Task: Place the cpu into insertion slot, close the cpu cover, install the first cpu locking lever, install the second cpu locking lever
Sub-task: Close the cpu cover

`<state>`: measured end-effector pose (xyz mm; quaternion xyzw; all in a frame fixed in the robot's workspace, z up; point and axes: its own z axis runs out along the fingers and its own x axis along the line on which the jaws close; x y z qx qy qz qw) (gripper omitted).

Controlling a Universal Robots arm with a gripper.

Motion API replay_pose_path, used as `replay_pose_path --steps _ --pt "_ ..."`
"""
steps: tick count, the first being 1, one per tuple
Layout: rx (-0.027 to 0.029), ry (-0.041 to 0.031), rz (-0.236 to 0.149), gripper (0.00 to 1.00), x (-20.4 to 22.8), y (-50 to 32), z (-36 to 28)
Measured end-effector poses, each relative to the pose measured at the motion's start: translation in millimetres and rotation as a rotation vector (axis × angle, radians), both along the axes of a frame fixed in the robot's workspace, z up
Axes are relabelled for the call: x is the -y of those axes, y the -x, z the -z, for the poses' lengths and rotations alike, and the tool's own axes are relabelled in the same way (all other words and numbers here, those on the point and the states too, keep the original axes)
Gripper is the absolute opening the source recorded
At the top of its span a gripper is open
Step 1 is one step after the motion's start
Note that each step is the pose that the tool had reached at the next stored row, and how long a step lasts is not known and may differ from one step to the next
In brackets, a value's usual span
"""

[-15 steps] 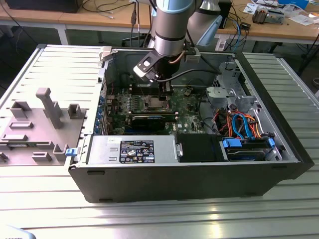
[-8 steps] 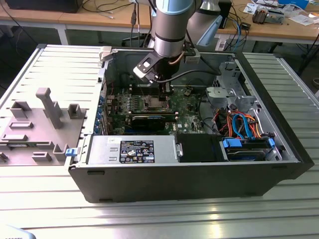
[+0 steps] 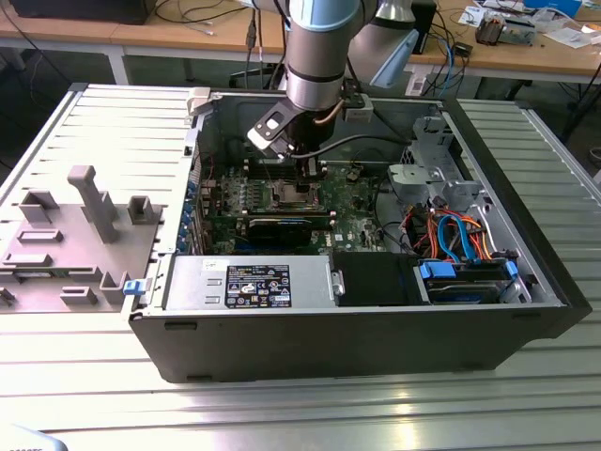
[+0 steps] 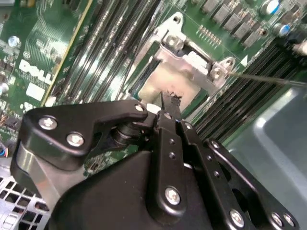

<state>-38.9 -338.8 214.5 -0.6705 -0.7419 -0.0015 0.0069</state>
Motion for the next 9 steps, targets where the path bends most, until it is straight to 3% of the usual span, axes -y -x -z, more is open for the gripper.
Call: replay_pose_path --steps 5,9 --pt "0.0016 0.0001 0.000 0.11 0.3 18.8 0.1" --pt "0.0017 0.0001 0.000 0.11 0.4 23.6 4.2"
